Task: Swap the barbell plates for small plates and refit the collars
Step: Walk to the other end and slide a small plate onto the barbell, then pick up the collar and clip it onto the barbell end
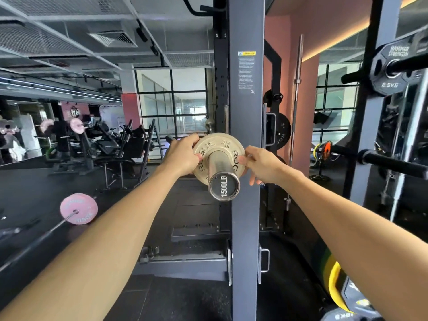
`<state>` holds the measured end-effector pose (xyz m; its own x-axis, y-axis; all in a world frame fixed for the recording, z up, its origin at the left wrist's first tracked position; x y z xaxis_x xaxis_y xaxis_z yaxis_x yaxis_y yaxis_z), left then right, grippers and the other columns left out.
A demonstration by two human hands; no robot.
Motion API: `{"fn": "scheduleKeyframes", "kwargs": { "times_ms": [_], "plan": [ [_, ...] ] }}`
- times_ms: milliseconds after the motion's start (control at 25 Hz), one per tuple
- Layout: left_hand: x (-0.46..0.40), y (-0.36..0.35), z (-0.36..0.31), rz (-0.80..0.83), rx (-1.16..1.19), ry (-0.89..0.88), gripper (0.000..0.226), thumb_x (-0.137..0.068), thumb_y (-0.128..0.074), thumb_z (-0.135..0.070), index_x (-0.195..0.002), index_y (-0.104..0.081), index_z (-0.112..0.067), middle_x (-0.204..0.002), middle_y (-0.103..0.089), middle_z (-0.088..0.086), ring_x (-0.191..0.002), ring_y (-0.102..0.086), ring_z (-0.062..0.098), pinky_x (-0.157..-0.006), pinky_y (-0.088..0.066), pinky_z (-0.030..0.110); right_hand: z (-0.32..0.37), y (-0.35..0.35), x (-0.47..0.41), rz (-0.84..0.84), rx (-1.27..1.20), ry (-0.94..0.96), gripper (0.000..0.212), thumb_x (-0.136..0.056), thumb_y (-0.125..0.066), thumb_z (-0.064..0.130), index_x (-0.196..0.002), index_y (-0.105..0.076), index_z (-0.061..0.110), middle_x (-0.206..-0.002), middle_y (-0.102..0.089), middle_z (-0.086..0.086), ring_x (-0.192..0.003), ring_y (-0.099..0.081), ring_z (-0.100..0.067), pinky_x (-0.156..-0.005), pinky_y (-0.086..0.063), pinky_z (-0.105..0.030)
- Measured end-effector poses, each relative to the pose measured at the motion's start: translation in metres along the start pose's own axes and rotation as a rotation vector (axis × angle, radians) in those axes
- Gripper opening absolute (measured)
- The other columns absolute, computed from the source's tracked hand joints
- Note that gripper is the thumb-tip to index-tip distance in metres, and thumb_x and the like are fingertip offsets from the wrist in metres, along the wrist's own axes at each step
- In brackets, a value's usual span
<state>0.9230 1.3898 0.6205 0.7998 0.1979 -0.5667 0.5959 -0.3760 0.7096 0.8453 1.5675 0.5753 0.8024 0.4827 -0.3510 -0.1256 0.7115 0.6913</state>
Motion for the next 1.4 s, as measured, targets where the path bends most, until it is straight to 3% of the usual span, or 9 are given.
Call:
{"fn": "scheduleKeyframes", "kwargs": {
  "times_ms": [240,600,880,1080,1240,1400],
  "plan": [
    [-0.068,-0.042,0.037,-0.004,-0.005,0.055,0.023,-0.088,-0.064,-0.014,-0.109,-0.058,-0.020,-0.106,-0.066,0.006,-0.102,-0.057,0.030,-0.082,-0.046,0.038,-0.033,-0.010,-0.084,0.027,0.019,-0.021,0.021,-0.100,-0.044,0.036,-0.099,-0.052,0.016,-0.087,-0.071,-0.003,-0.053,-0.067,-0.021,-0.060,-0.058,-0.038],
    [-0.154,-0.087,0.076,-0.016,-0.022,0.086,0.024,-0.088,-0.063,-0.012,-0.109,-0.058,-0.020,-0.104,-0.065,0.009,-0.100,-0.057,0.033,-0.078,-0.045,0.036,-0.066,-0.020,-0.170,0.012,0.038,-0.055,0.025,-0.101,-0.043,0.034,-0.102,-0.052,0.011,-0.080,-0.070,-0.003,-0.052,-0.064,-0.022,-0.066,-0.058,-0.041],
    [-0.193,-0.109,0.100,-0.012,-0.006,0.108,0.020,-0.087,-0.062,-0.014,-0.104,-0.057,-0.022,-0.107,-0.064,0.011,-0.099,-0.055,0.032,-0.073,-0.039,0.033,-0.082,-0.025,-0.209,0.042,0.055,-0.080,0.023,-0.099,-0.041,0.039,-0.094,-0.050,0.018,-0.086,-0.073,-0.014,-0.071,-0.068,-0.040,-0.073,-0.057,-0.044],
    [-0.200,-0.114,0.103,-0.013,-0.028,0.082,0.020,-0.089,-0.062,-0.015,-0.105,-0.056,-0.024,-0.107,-0.063,0.010,-0.105,-0.053,0.031,-0.084,-0.046,0.039,-0.081,-0.025,-0.214,0.063,0.033,-0.079,0.024,-0.100,-0.043,0.034,-0.098,-0.052,0.012,-0.088,-0.071,-0.005,-0.061,-0.067,-0.028,-0.063,-0.056,-0.039],
    [-0.188,-0.116,0.111,0.037,-0.013,0.133,0.012,-0.093,-0.057,-0.029,-0.103,-0.052,-0.026,-0.104,-0.062,0.009,-0.092,-0.062,0.031,-0.082,-0.053,0.043,-0.089,-0.035,-0.204,0.042,0.034,-0.139,0.030,-0.100,-0.039,0.040,-0.103,-0.052,0.013,-0.090,-0.072,-0.005,-0.063,-0.066,-0.028,-0.052,-0.052,-0.031],
    [-0.146,-0.110,0.149,0.131,-0.026,0.200,0.035,-0.089,-0.058,-0.051,-0.111,-0.053,-0.024,-0.104,-0.060,0.002,-0.095,-0.059,0.025,-0.086,-0.050,0.039,-0.099,-0.081,-0.185,0.138,0.041,-0.182,0.028,-0.097,-0.050,0.030,-0.113,-0.053,0.007,-0.108,-0.063,-0.009,-0.075,-0.061,-0.020,-0.058,-0.056,-0.032]
  ]
}}
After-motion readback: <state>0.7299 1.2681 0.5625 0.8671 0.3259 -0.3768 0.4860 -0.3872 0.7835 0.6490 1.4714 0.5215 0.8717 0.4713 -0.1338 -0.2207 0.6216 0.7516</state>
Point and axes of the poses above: each hand's wrist, its own x-axis away from the middle knuckle, its own y-axis out of the back of the hand, z = x × y, the point moved 10 cm from there along -x, towards the middle knuckle
